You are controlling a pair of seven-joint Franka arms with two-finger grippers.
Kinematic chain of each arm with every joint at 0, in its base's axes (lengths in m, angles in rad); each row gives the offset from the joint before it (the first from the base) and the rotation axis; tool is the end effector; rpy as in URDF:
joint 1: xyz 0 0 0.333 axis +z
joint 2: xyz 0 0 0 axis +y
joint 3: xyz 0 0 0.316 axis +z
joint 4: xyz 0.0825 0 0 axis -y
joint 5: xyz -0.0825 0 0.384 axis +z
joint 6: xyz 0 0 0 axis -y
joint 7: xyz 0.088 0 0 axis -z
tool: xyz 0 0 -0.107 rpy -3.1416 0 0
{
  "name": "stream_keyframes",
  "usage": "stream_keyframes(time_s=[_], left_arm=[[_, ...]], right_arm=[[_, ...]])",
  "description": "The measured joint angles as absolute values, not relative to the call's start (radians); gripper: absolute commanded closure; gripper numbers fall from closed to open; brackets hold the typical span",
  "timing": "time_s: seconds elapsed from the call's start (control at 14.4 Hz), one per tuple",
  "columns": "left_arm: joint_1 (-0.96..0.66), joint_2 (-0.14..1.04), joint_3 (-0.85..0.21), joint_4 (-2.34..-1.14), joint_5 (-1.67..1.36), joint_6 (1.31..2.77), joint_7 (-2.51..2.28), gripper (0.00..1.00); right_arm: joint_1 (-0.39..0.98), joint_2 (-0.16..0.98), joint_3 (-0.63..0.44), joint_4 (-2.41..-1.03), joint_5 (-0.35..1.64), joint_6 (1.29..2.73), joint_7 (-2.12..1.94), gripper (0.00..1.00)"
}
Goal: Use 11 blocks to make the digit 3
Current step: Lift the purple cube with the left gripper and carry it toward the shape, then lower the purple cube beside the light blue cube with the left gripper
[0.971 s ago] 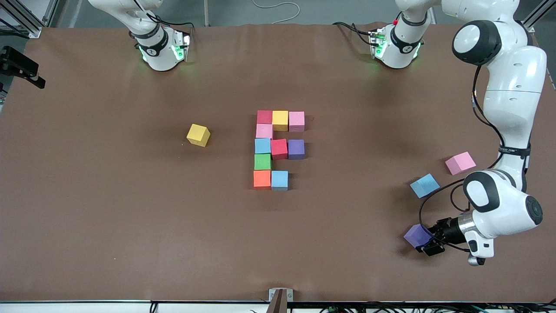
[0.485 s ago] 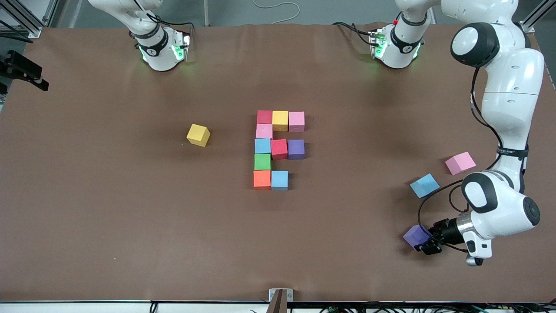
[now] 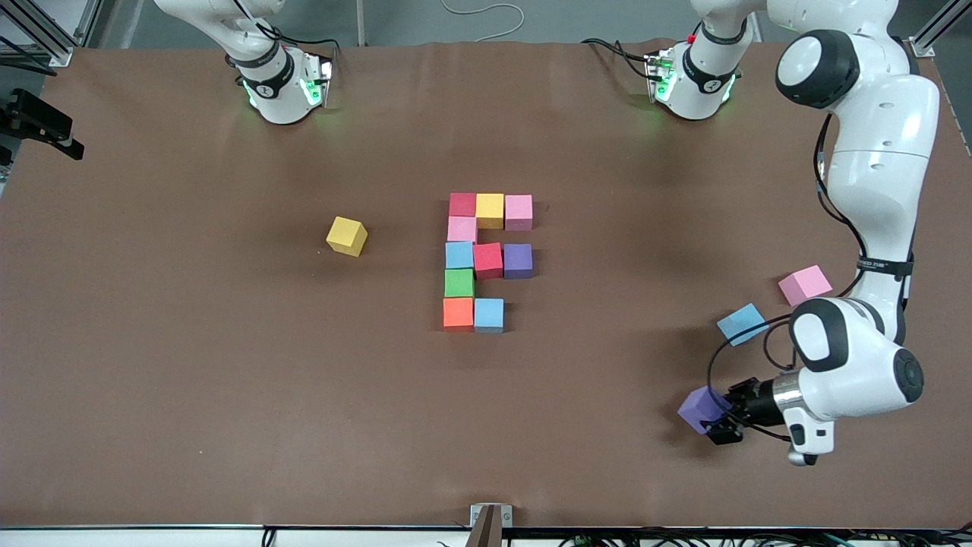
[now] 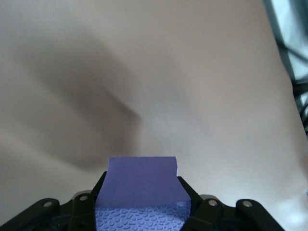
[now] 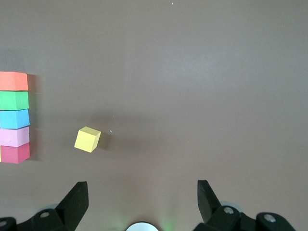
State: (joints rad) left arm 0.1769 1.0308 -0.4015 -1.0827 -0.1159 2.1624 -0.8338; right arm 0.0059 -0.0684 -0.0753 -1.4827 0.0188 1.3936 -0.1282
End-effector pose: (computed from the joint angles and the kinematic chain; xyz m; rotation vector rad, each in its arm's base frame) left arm 0.7806 -0.0707 0.2316 2.4531 1.1427 -0.1622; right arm 0.5118 -0.0350 0.6864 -3.1143 -0.0968 0.0287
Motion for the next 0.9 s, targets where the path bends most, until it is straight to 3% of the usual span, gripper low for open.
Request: stream_keyframes(time_s=[0.42, 0.9], left_arm=[[0.005, 1.007, -0.393, -1.11, -0.043, 2.117, -1.319, 0.77], [-0.148, 0.926, -0.396, -1.233, 0.178, 2.118, -1.985, 0.77]], right_arm=[[0.006, -0.068, -0.075, -1.483, 0.019, 1.397, -0.128, 0.0], [0.006, -0.068, -0.076, -1.489, 0.019, 1.394, -0.128, 0.0]])
